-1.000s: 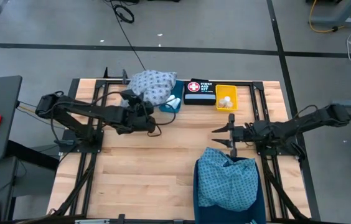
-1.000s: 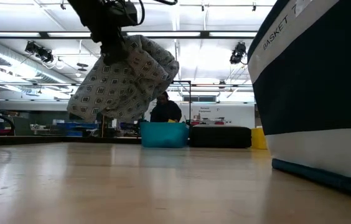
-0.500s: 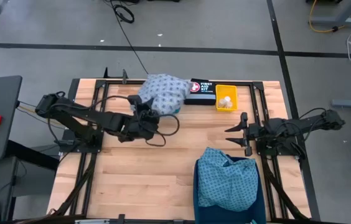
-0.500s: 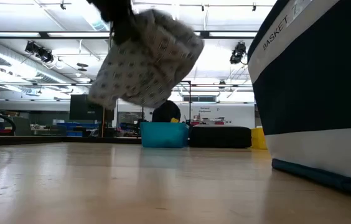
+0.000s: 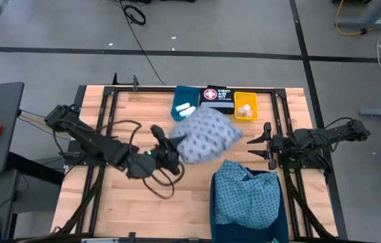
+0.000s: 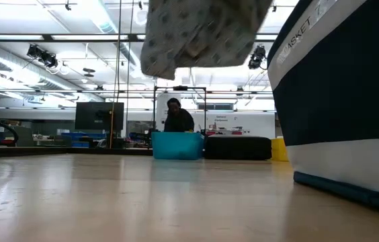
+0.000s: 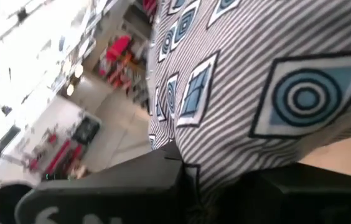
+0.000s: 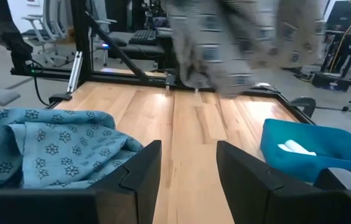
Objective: Pick & place medical supplies in basket/bin
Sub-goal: Put the gray patient gown into the blue organizer bin
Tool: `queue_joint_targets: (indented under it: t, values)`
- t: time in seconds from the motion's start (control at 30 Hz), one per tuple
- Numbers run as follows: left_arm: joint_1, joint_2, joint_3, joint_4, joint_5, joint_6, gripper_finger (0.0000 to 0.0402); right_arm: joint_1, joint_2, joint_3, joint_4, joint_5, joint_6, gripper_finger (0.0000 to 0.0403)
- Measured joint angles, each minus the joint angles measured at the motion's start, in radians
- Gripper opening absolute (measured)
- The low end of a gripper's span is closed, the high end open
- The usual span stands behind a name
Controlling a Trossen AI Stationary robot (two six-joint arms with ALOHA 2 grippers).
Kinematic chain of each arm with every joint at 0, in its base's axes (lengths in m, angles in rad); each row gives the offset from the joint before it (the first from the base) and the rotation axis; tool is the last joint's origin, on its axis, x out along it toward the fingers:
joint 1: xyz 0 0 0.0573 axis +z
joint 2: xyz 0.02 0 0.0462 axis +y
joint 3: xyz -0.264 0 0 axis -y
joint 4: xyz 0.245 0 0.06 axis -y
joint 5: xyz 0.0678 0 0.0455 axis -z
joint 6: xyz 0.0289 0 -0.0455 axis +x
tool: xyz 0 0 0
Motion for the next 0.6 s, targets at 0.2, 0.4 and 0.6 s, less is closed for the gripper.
queue_joint_targets:
  t: [0.2, 0.4, 0.6]
  values:
    - [-0.049, 0.131, 0.110, 0.150, 0.032, 0.155, 0.0033, 0.000, -0.057, 0.000, -0.045, -0.062, 0.005, 0.0162]
    - [-0.092, 0.284, 0.278, 0.178, 0.120, 0.224, 0.0033, 0.000, -0.113, 0.000, -0.044, -0.064, -0.003, 0.0162]
    - [-0.104, 0.433, 0.433, 0.182, 0.263, 0.216, 0.0033, 0.000, -0.131, 0.000, -0.077, 0.043, 0.002, 0.0162]
